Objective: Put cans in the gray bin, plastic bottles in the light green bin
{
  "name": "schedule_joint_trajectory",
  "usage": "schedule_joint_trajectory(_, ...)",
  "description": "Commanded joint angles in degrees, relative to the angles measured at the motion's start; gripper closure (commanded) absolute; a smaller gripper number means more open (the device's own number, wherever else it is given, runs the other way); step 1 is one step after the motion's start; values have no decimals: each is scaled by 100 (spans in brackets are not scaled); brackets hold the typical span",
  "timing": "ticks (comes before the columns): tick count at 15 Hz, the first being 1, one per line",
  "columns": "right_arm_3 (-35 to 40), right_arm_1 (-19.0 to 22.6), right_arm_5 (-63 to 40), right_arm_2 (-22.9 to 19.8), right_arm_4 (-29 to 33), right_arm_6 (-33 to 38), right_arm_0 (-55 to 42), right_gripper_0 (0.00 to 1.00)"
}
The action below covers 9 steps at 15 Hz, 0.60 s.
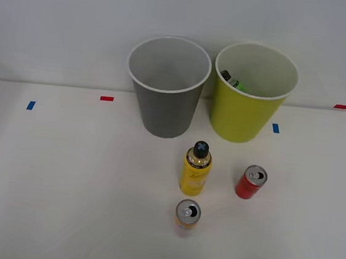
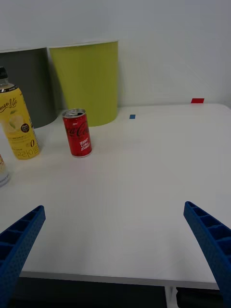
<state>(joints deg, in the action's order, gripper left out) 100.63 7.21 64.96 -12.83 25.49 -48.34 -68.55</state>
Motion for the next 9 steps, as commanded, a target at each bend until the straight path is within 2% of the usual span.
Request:
schedule_joint_trajectory(1, 0, 0, -1, 0, 0, 0, 0, 0)
schedule_joint_trajectory(9, 0, 0, -1, 0, 0, 0, 0, 0)
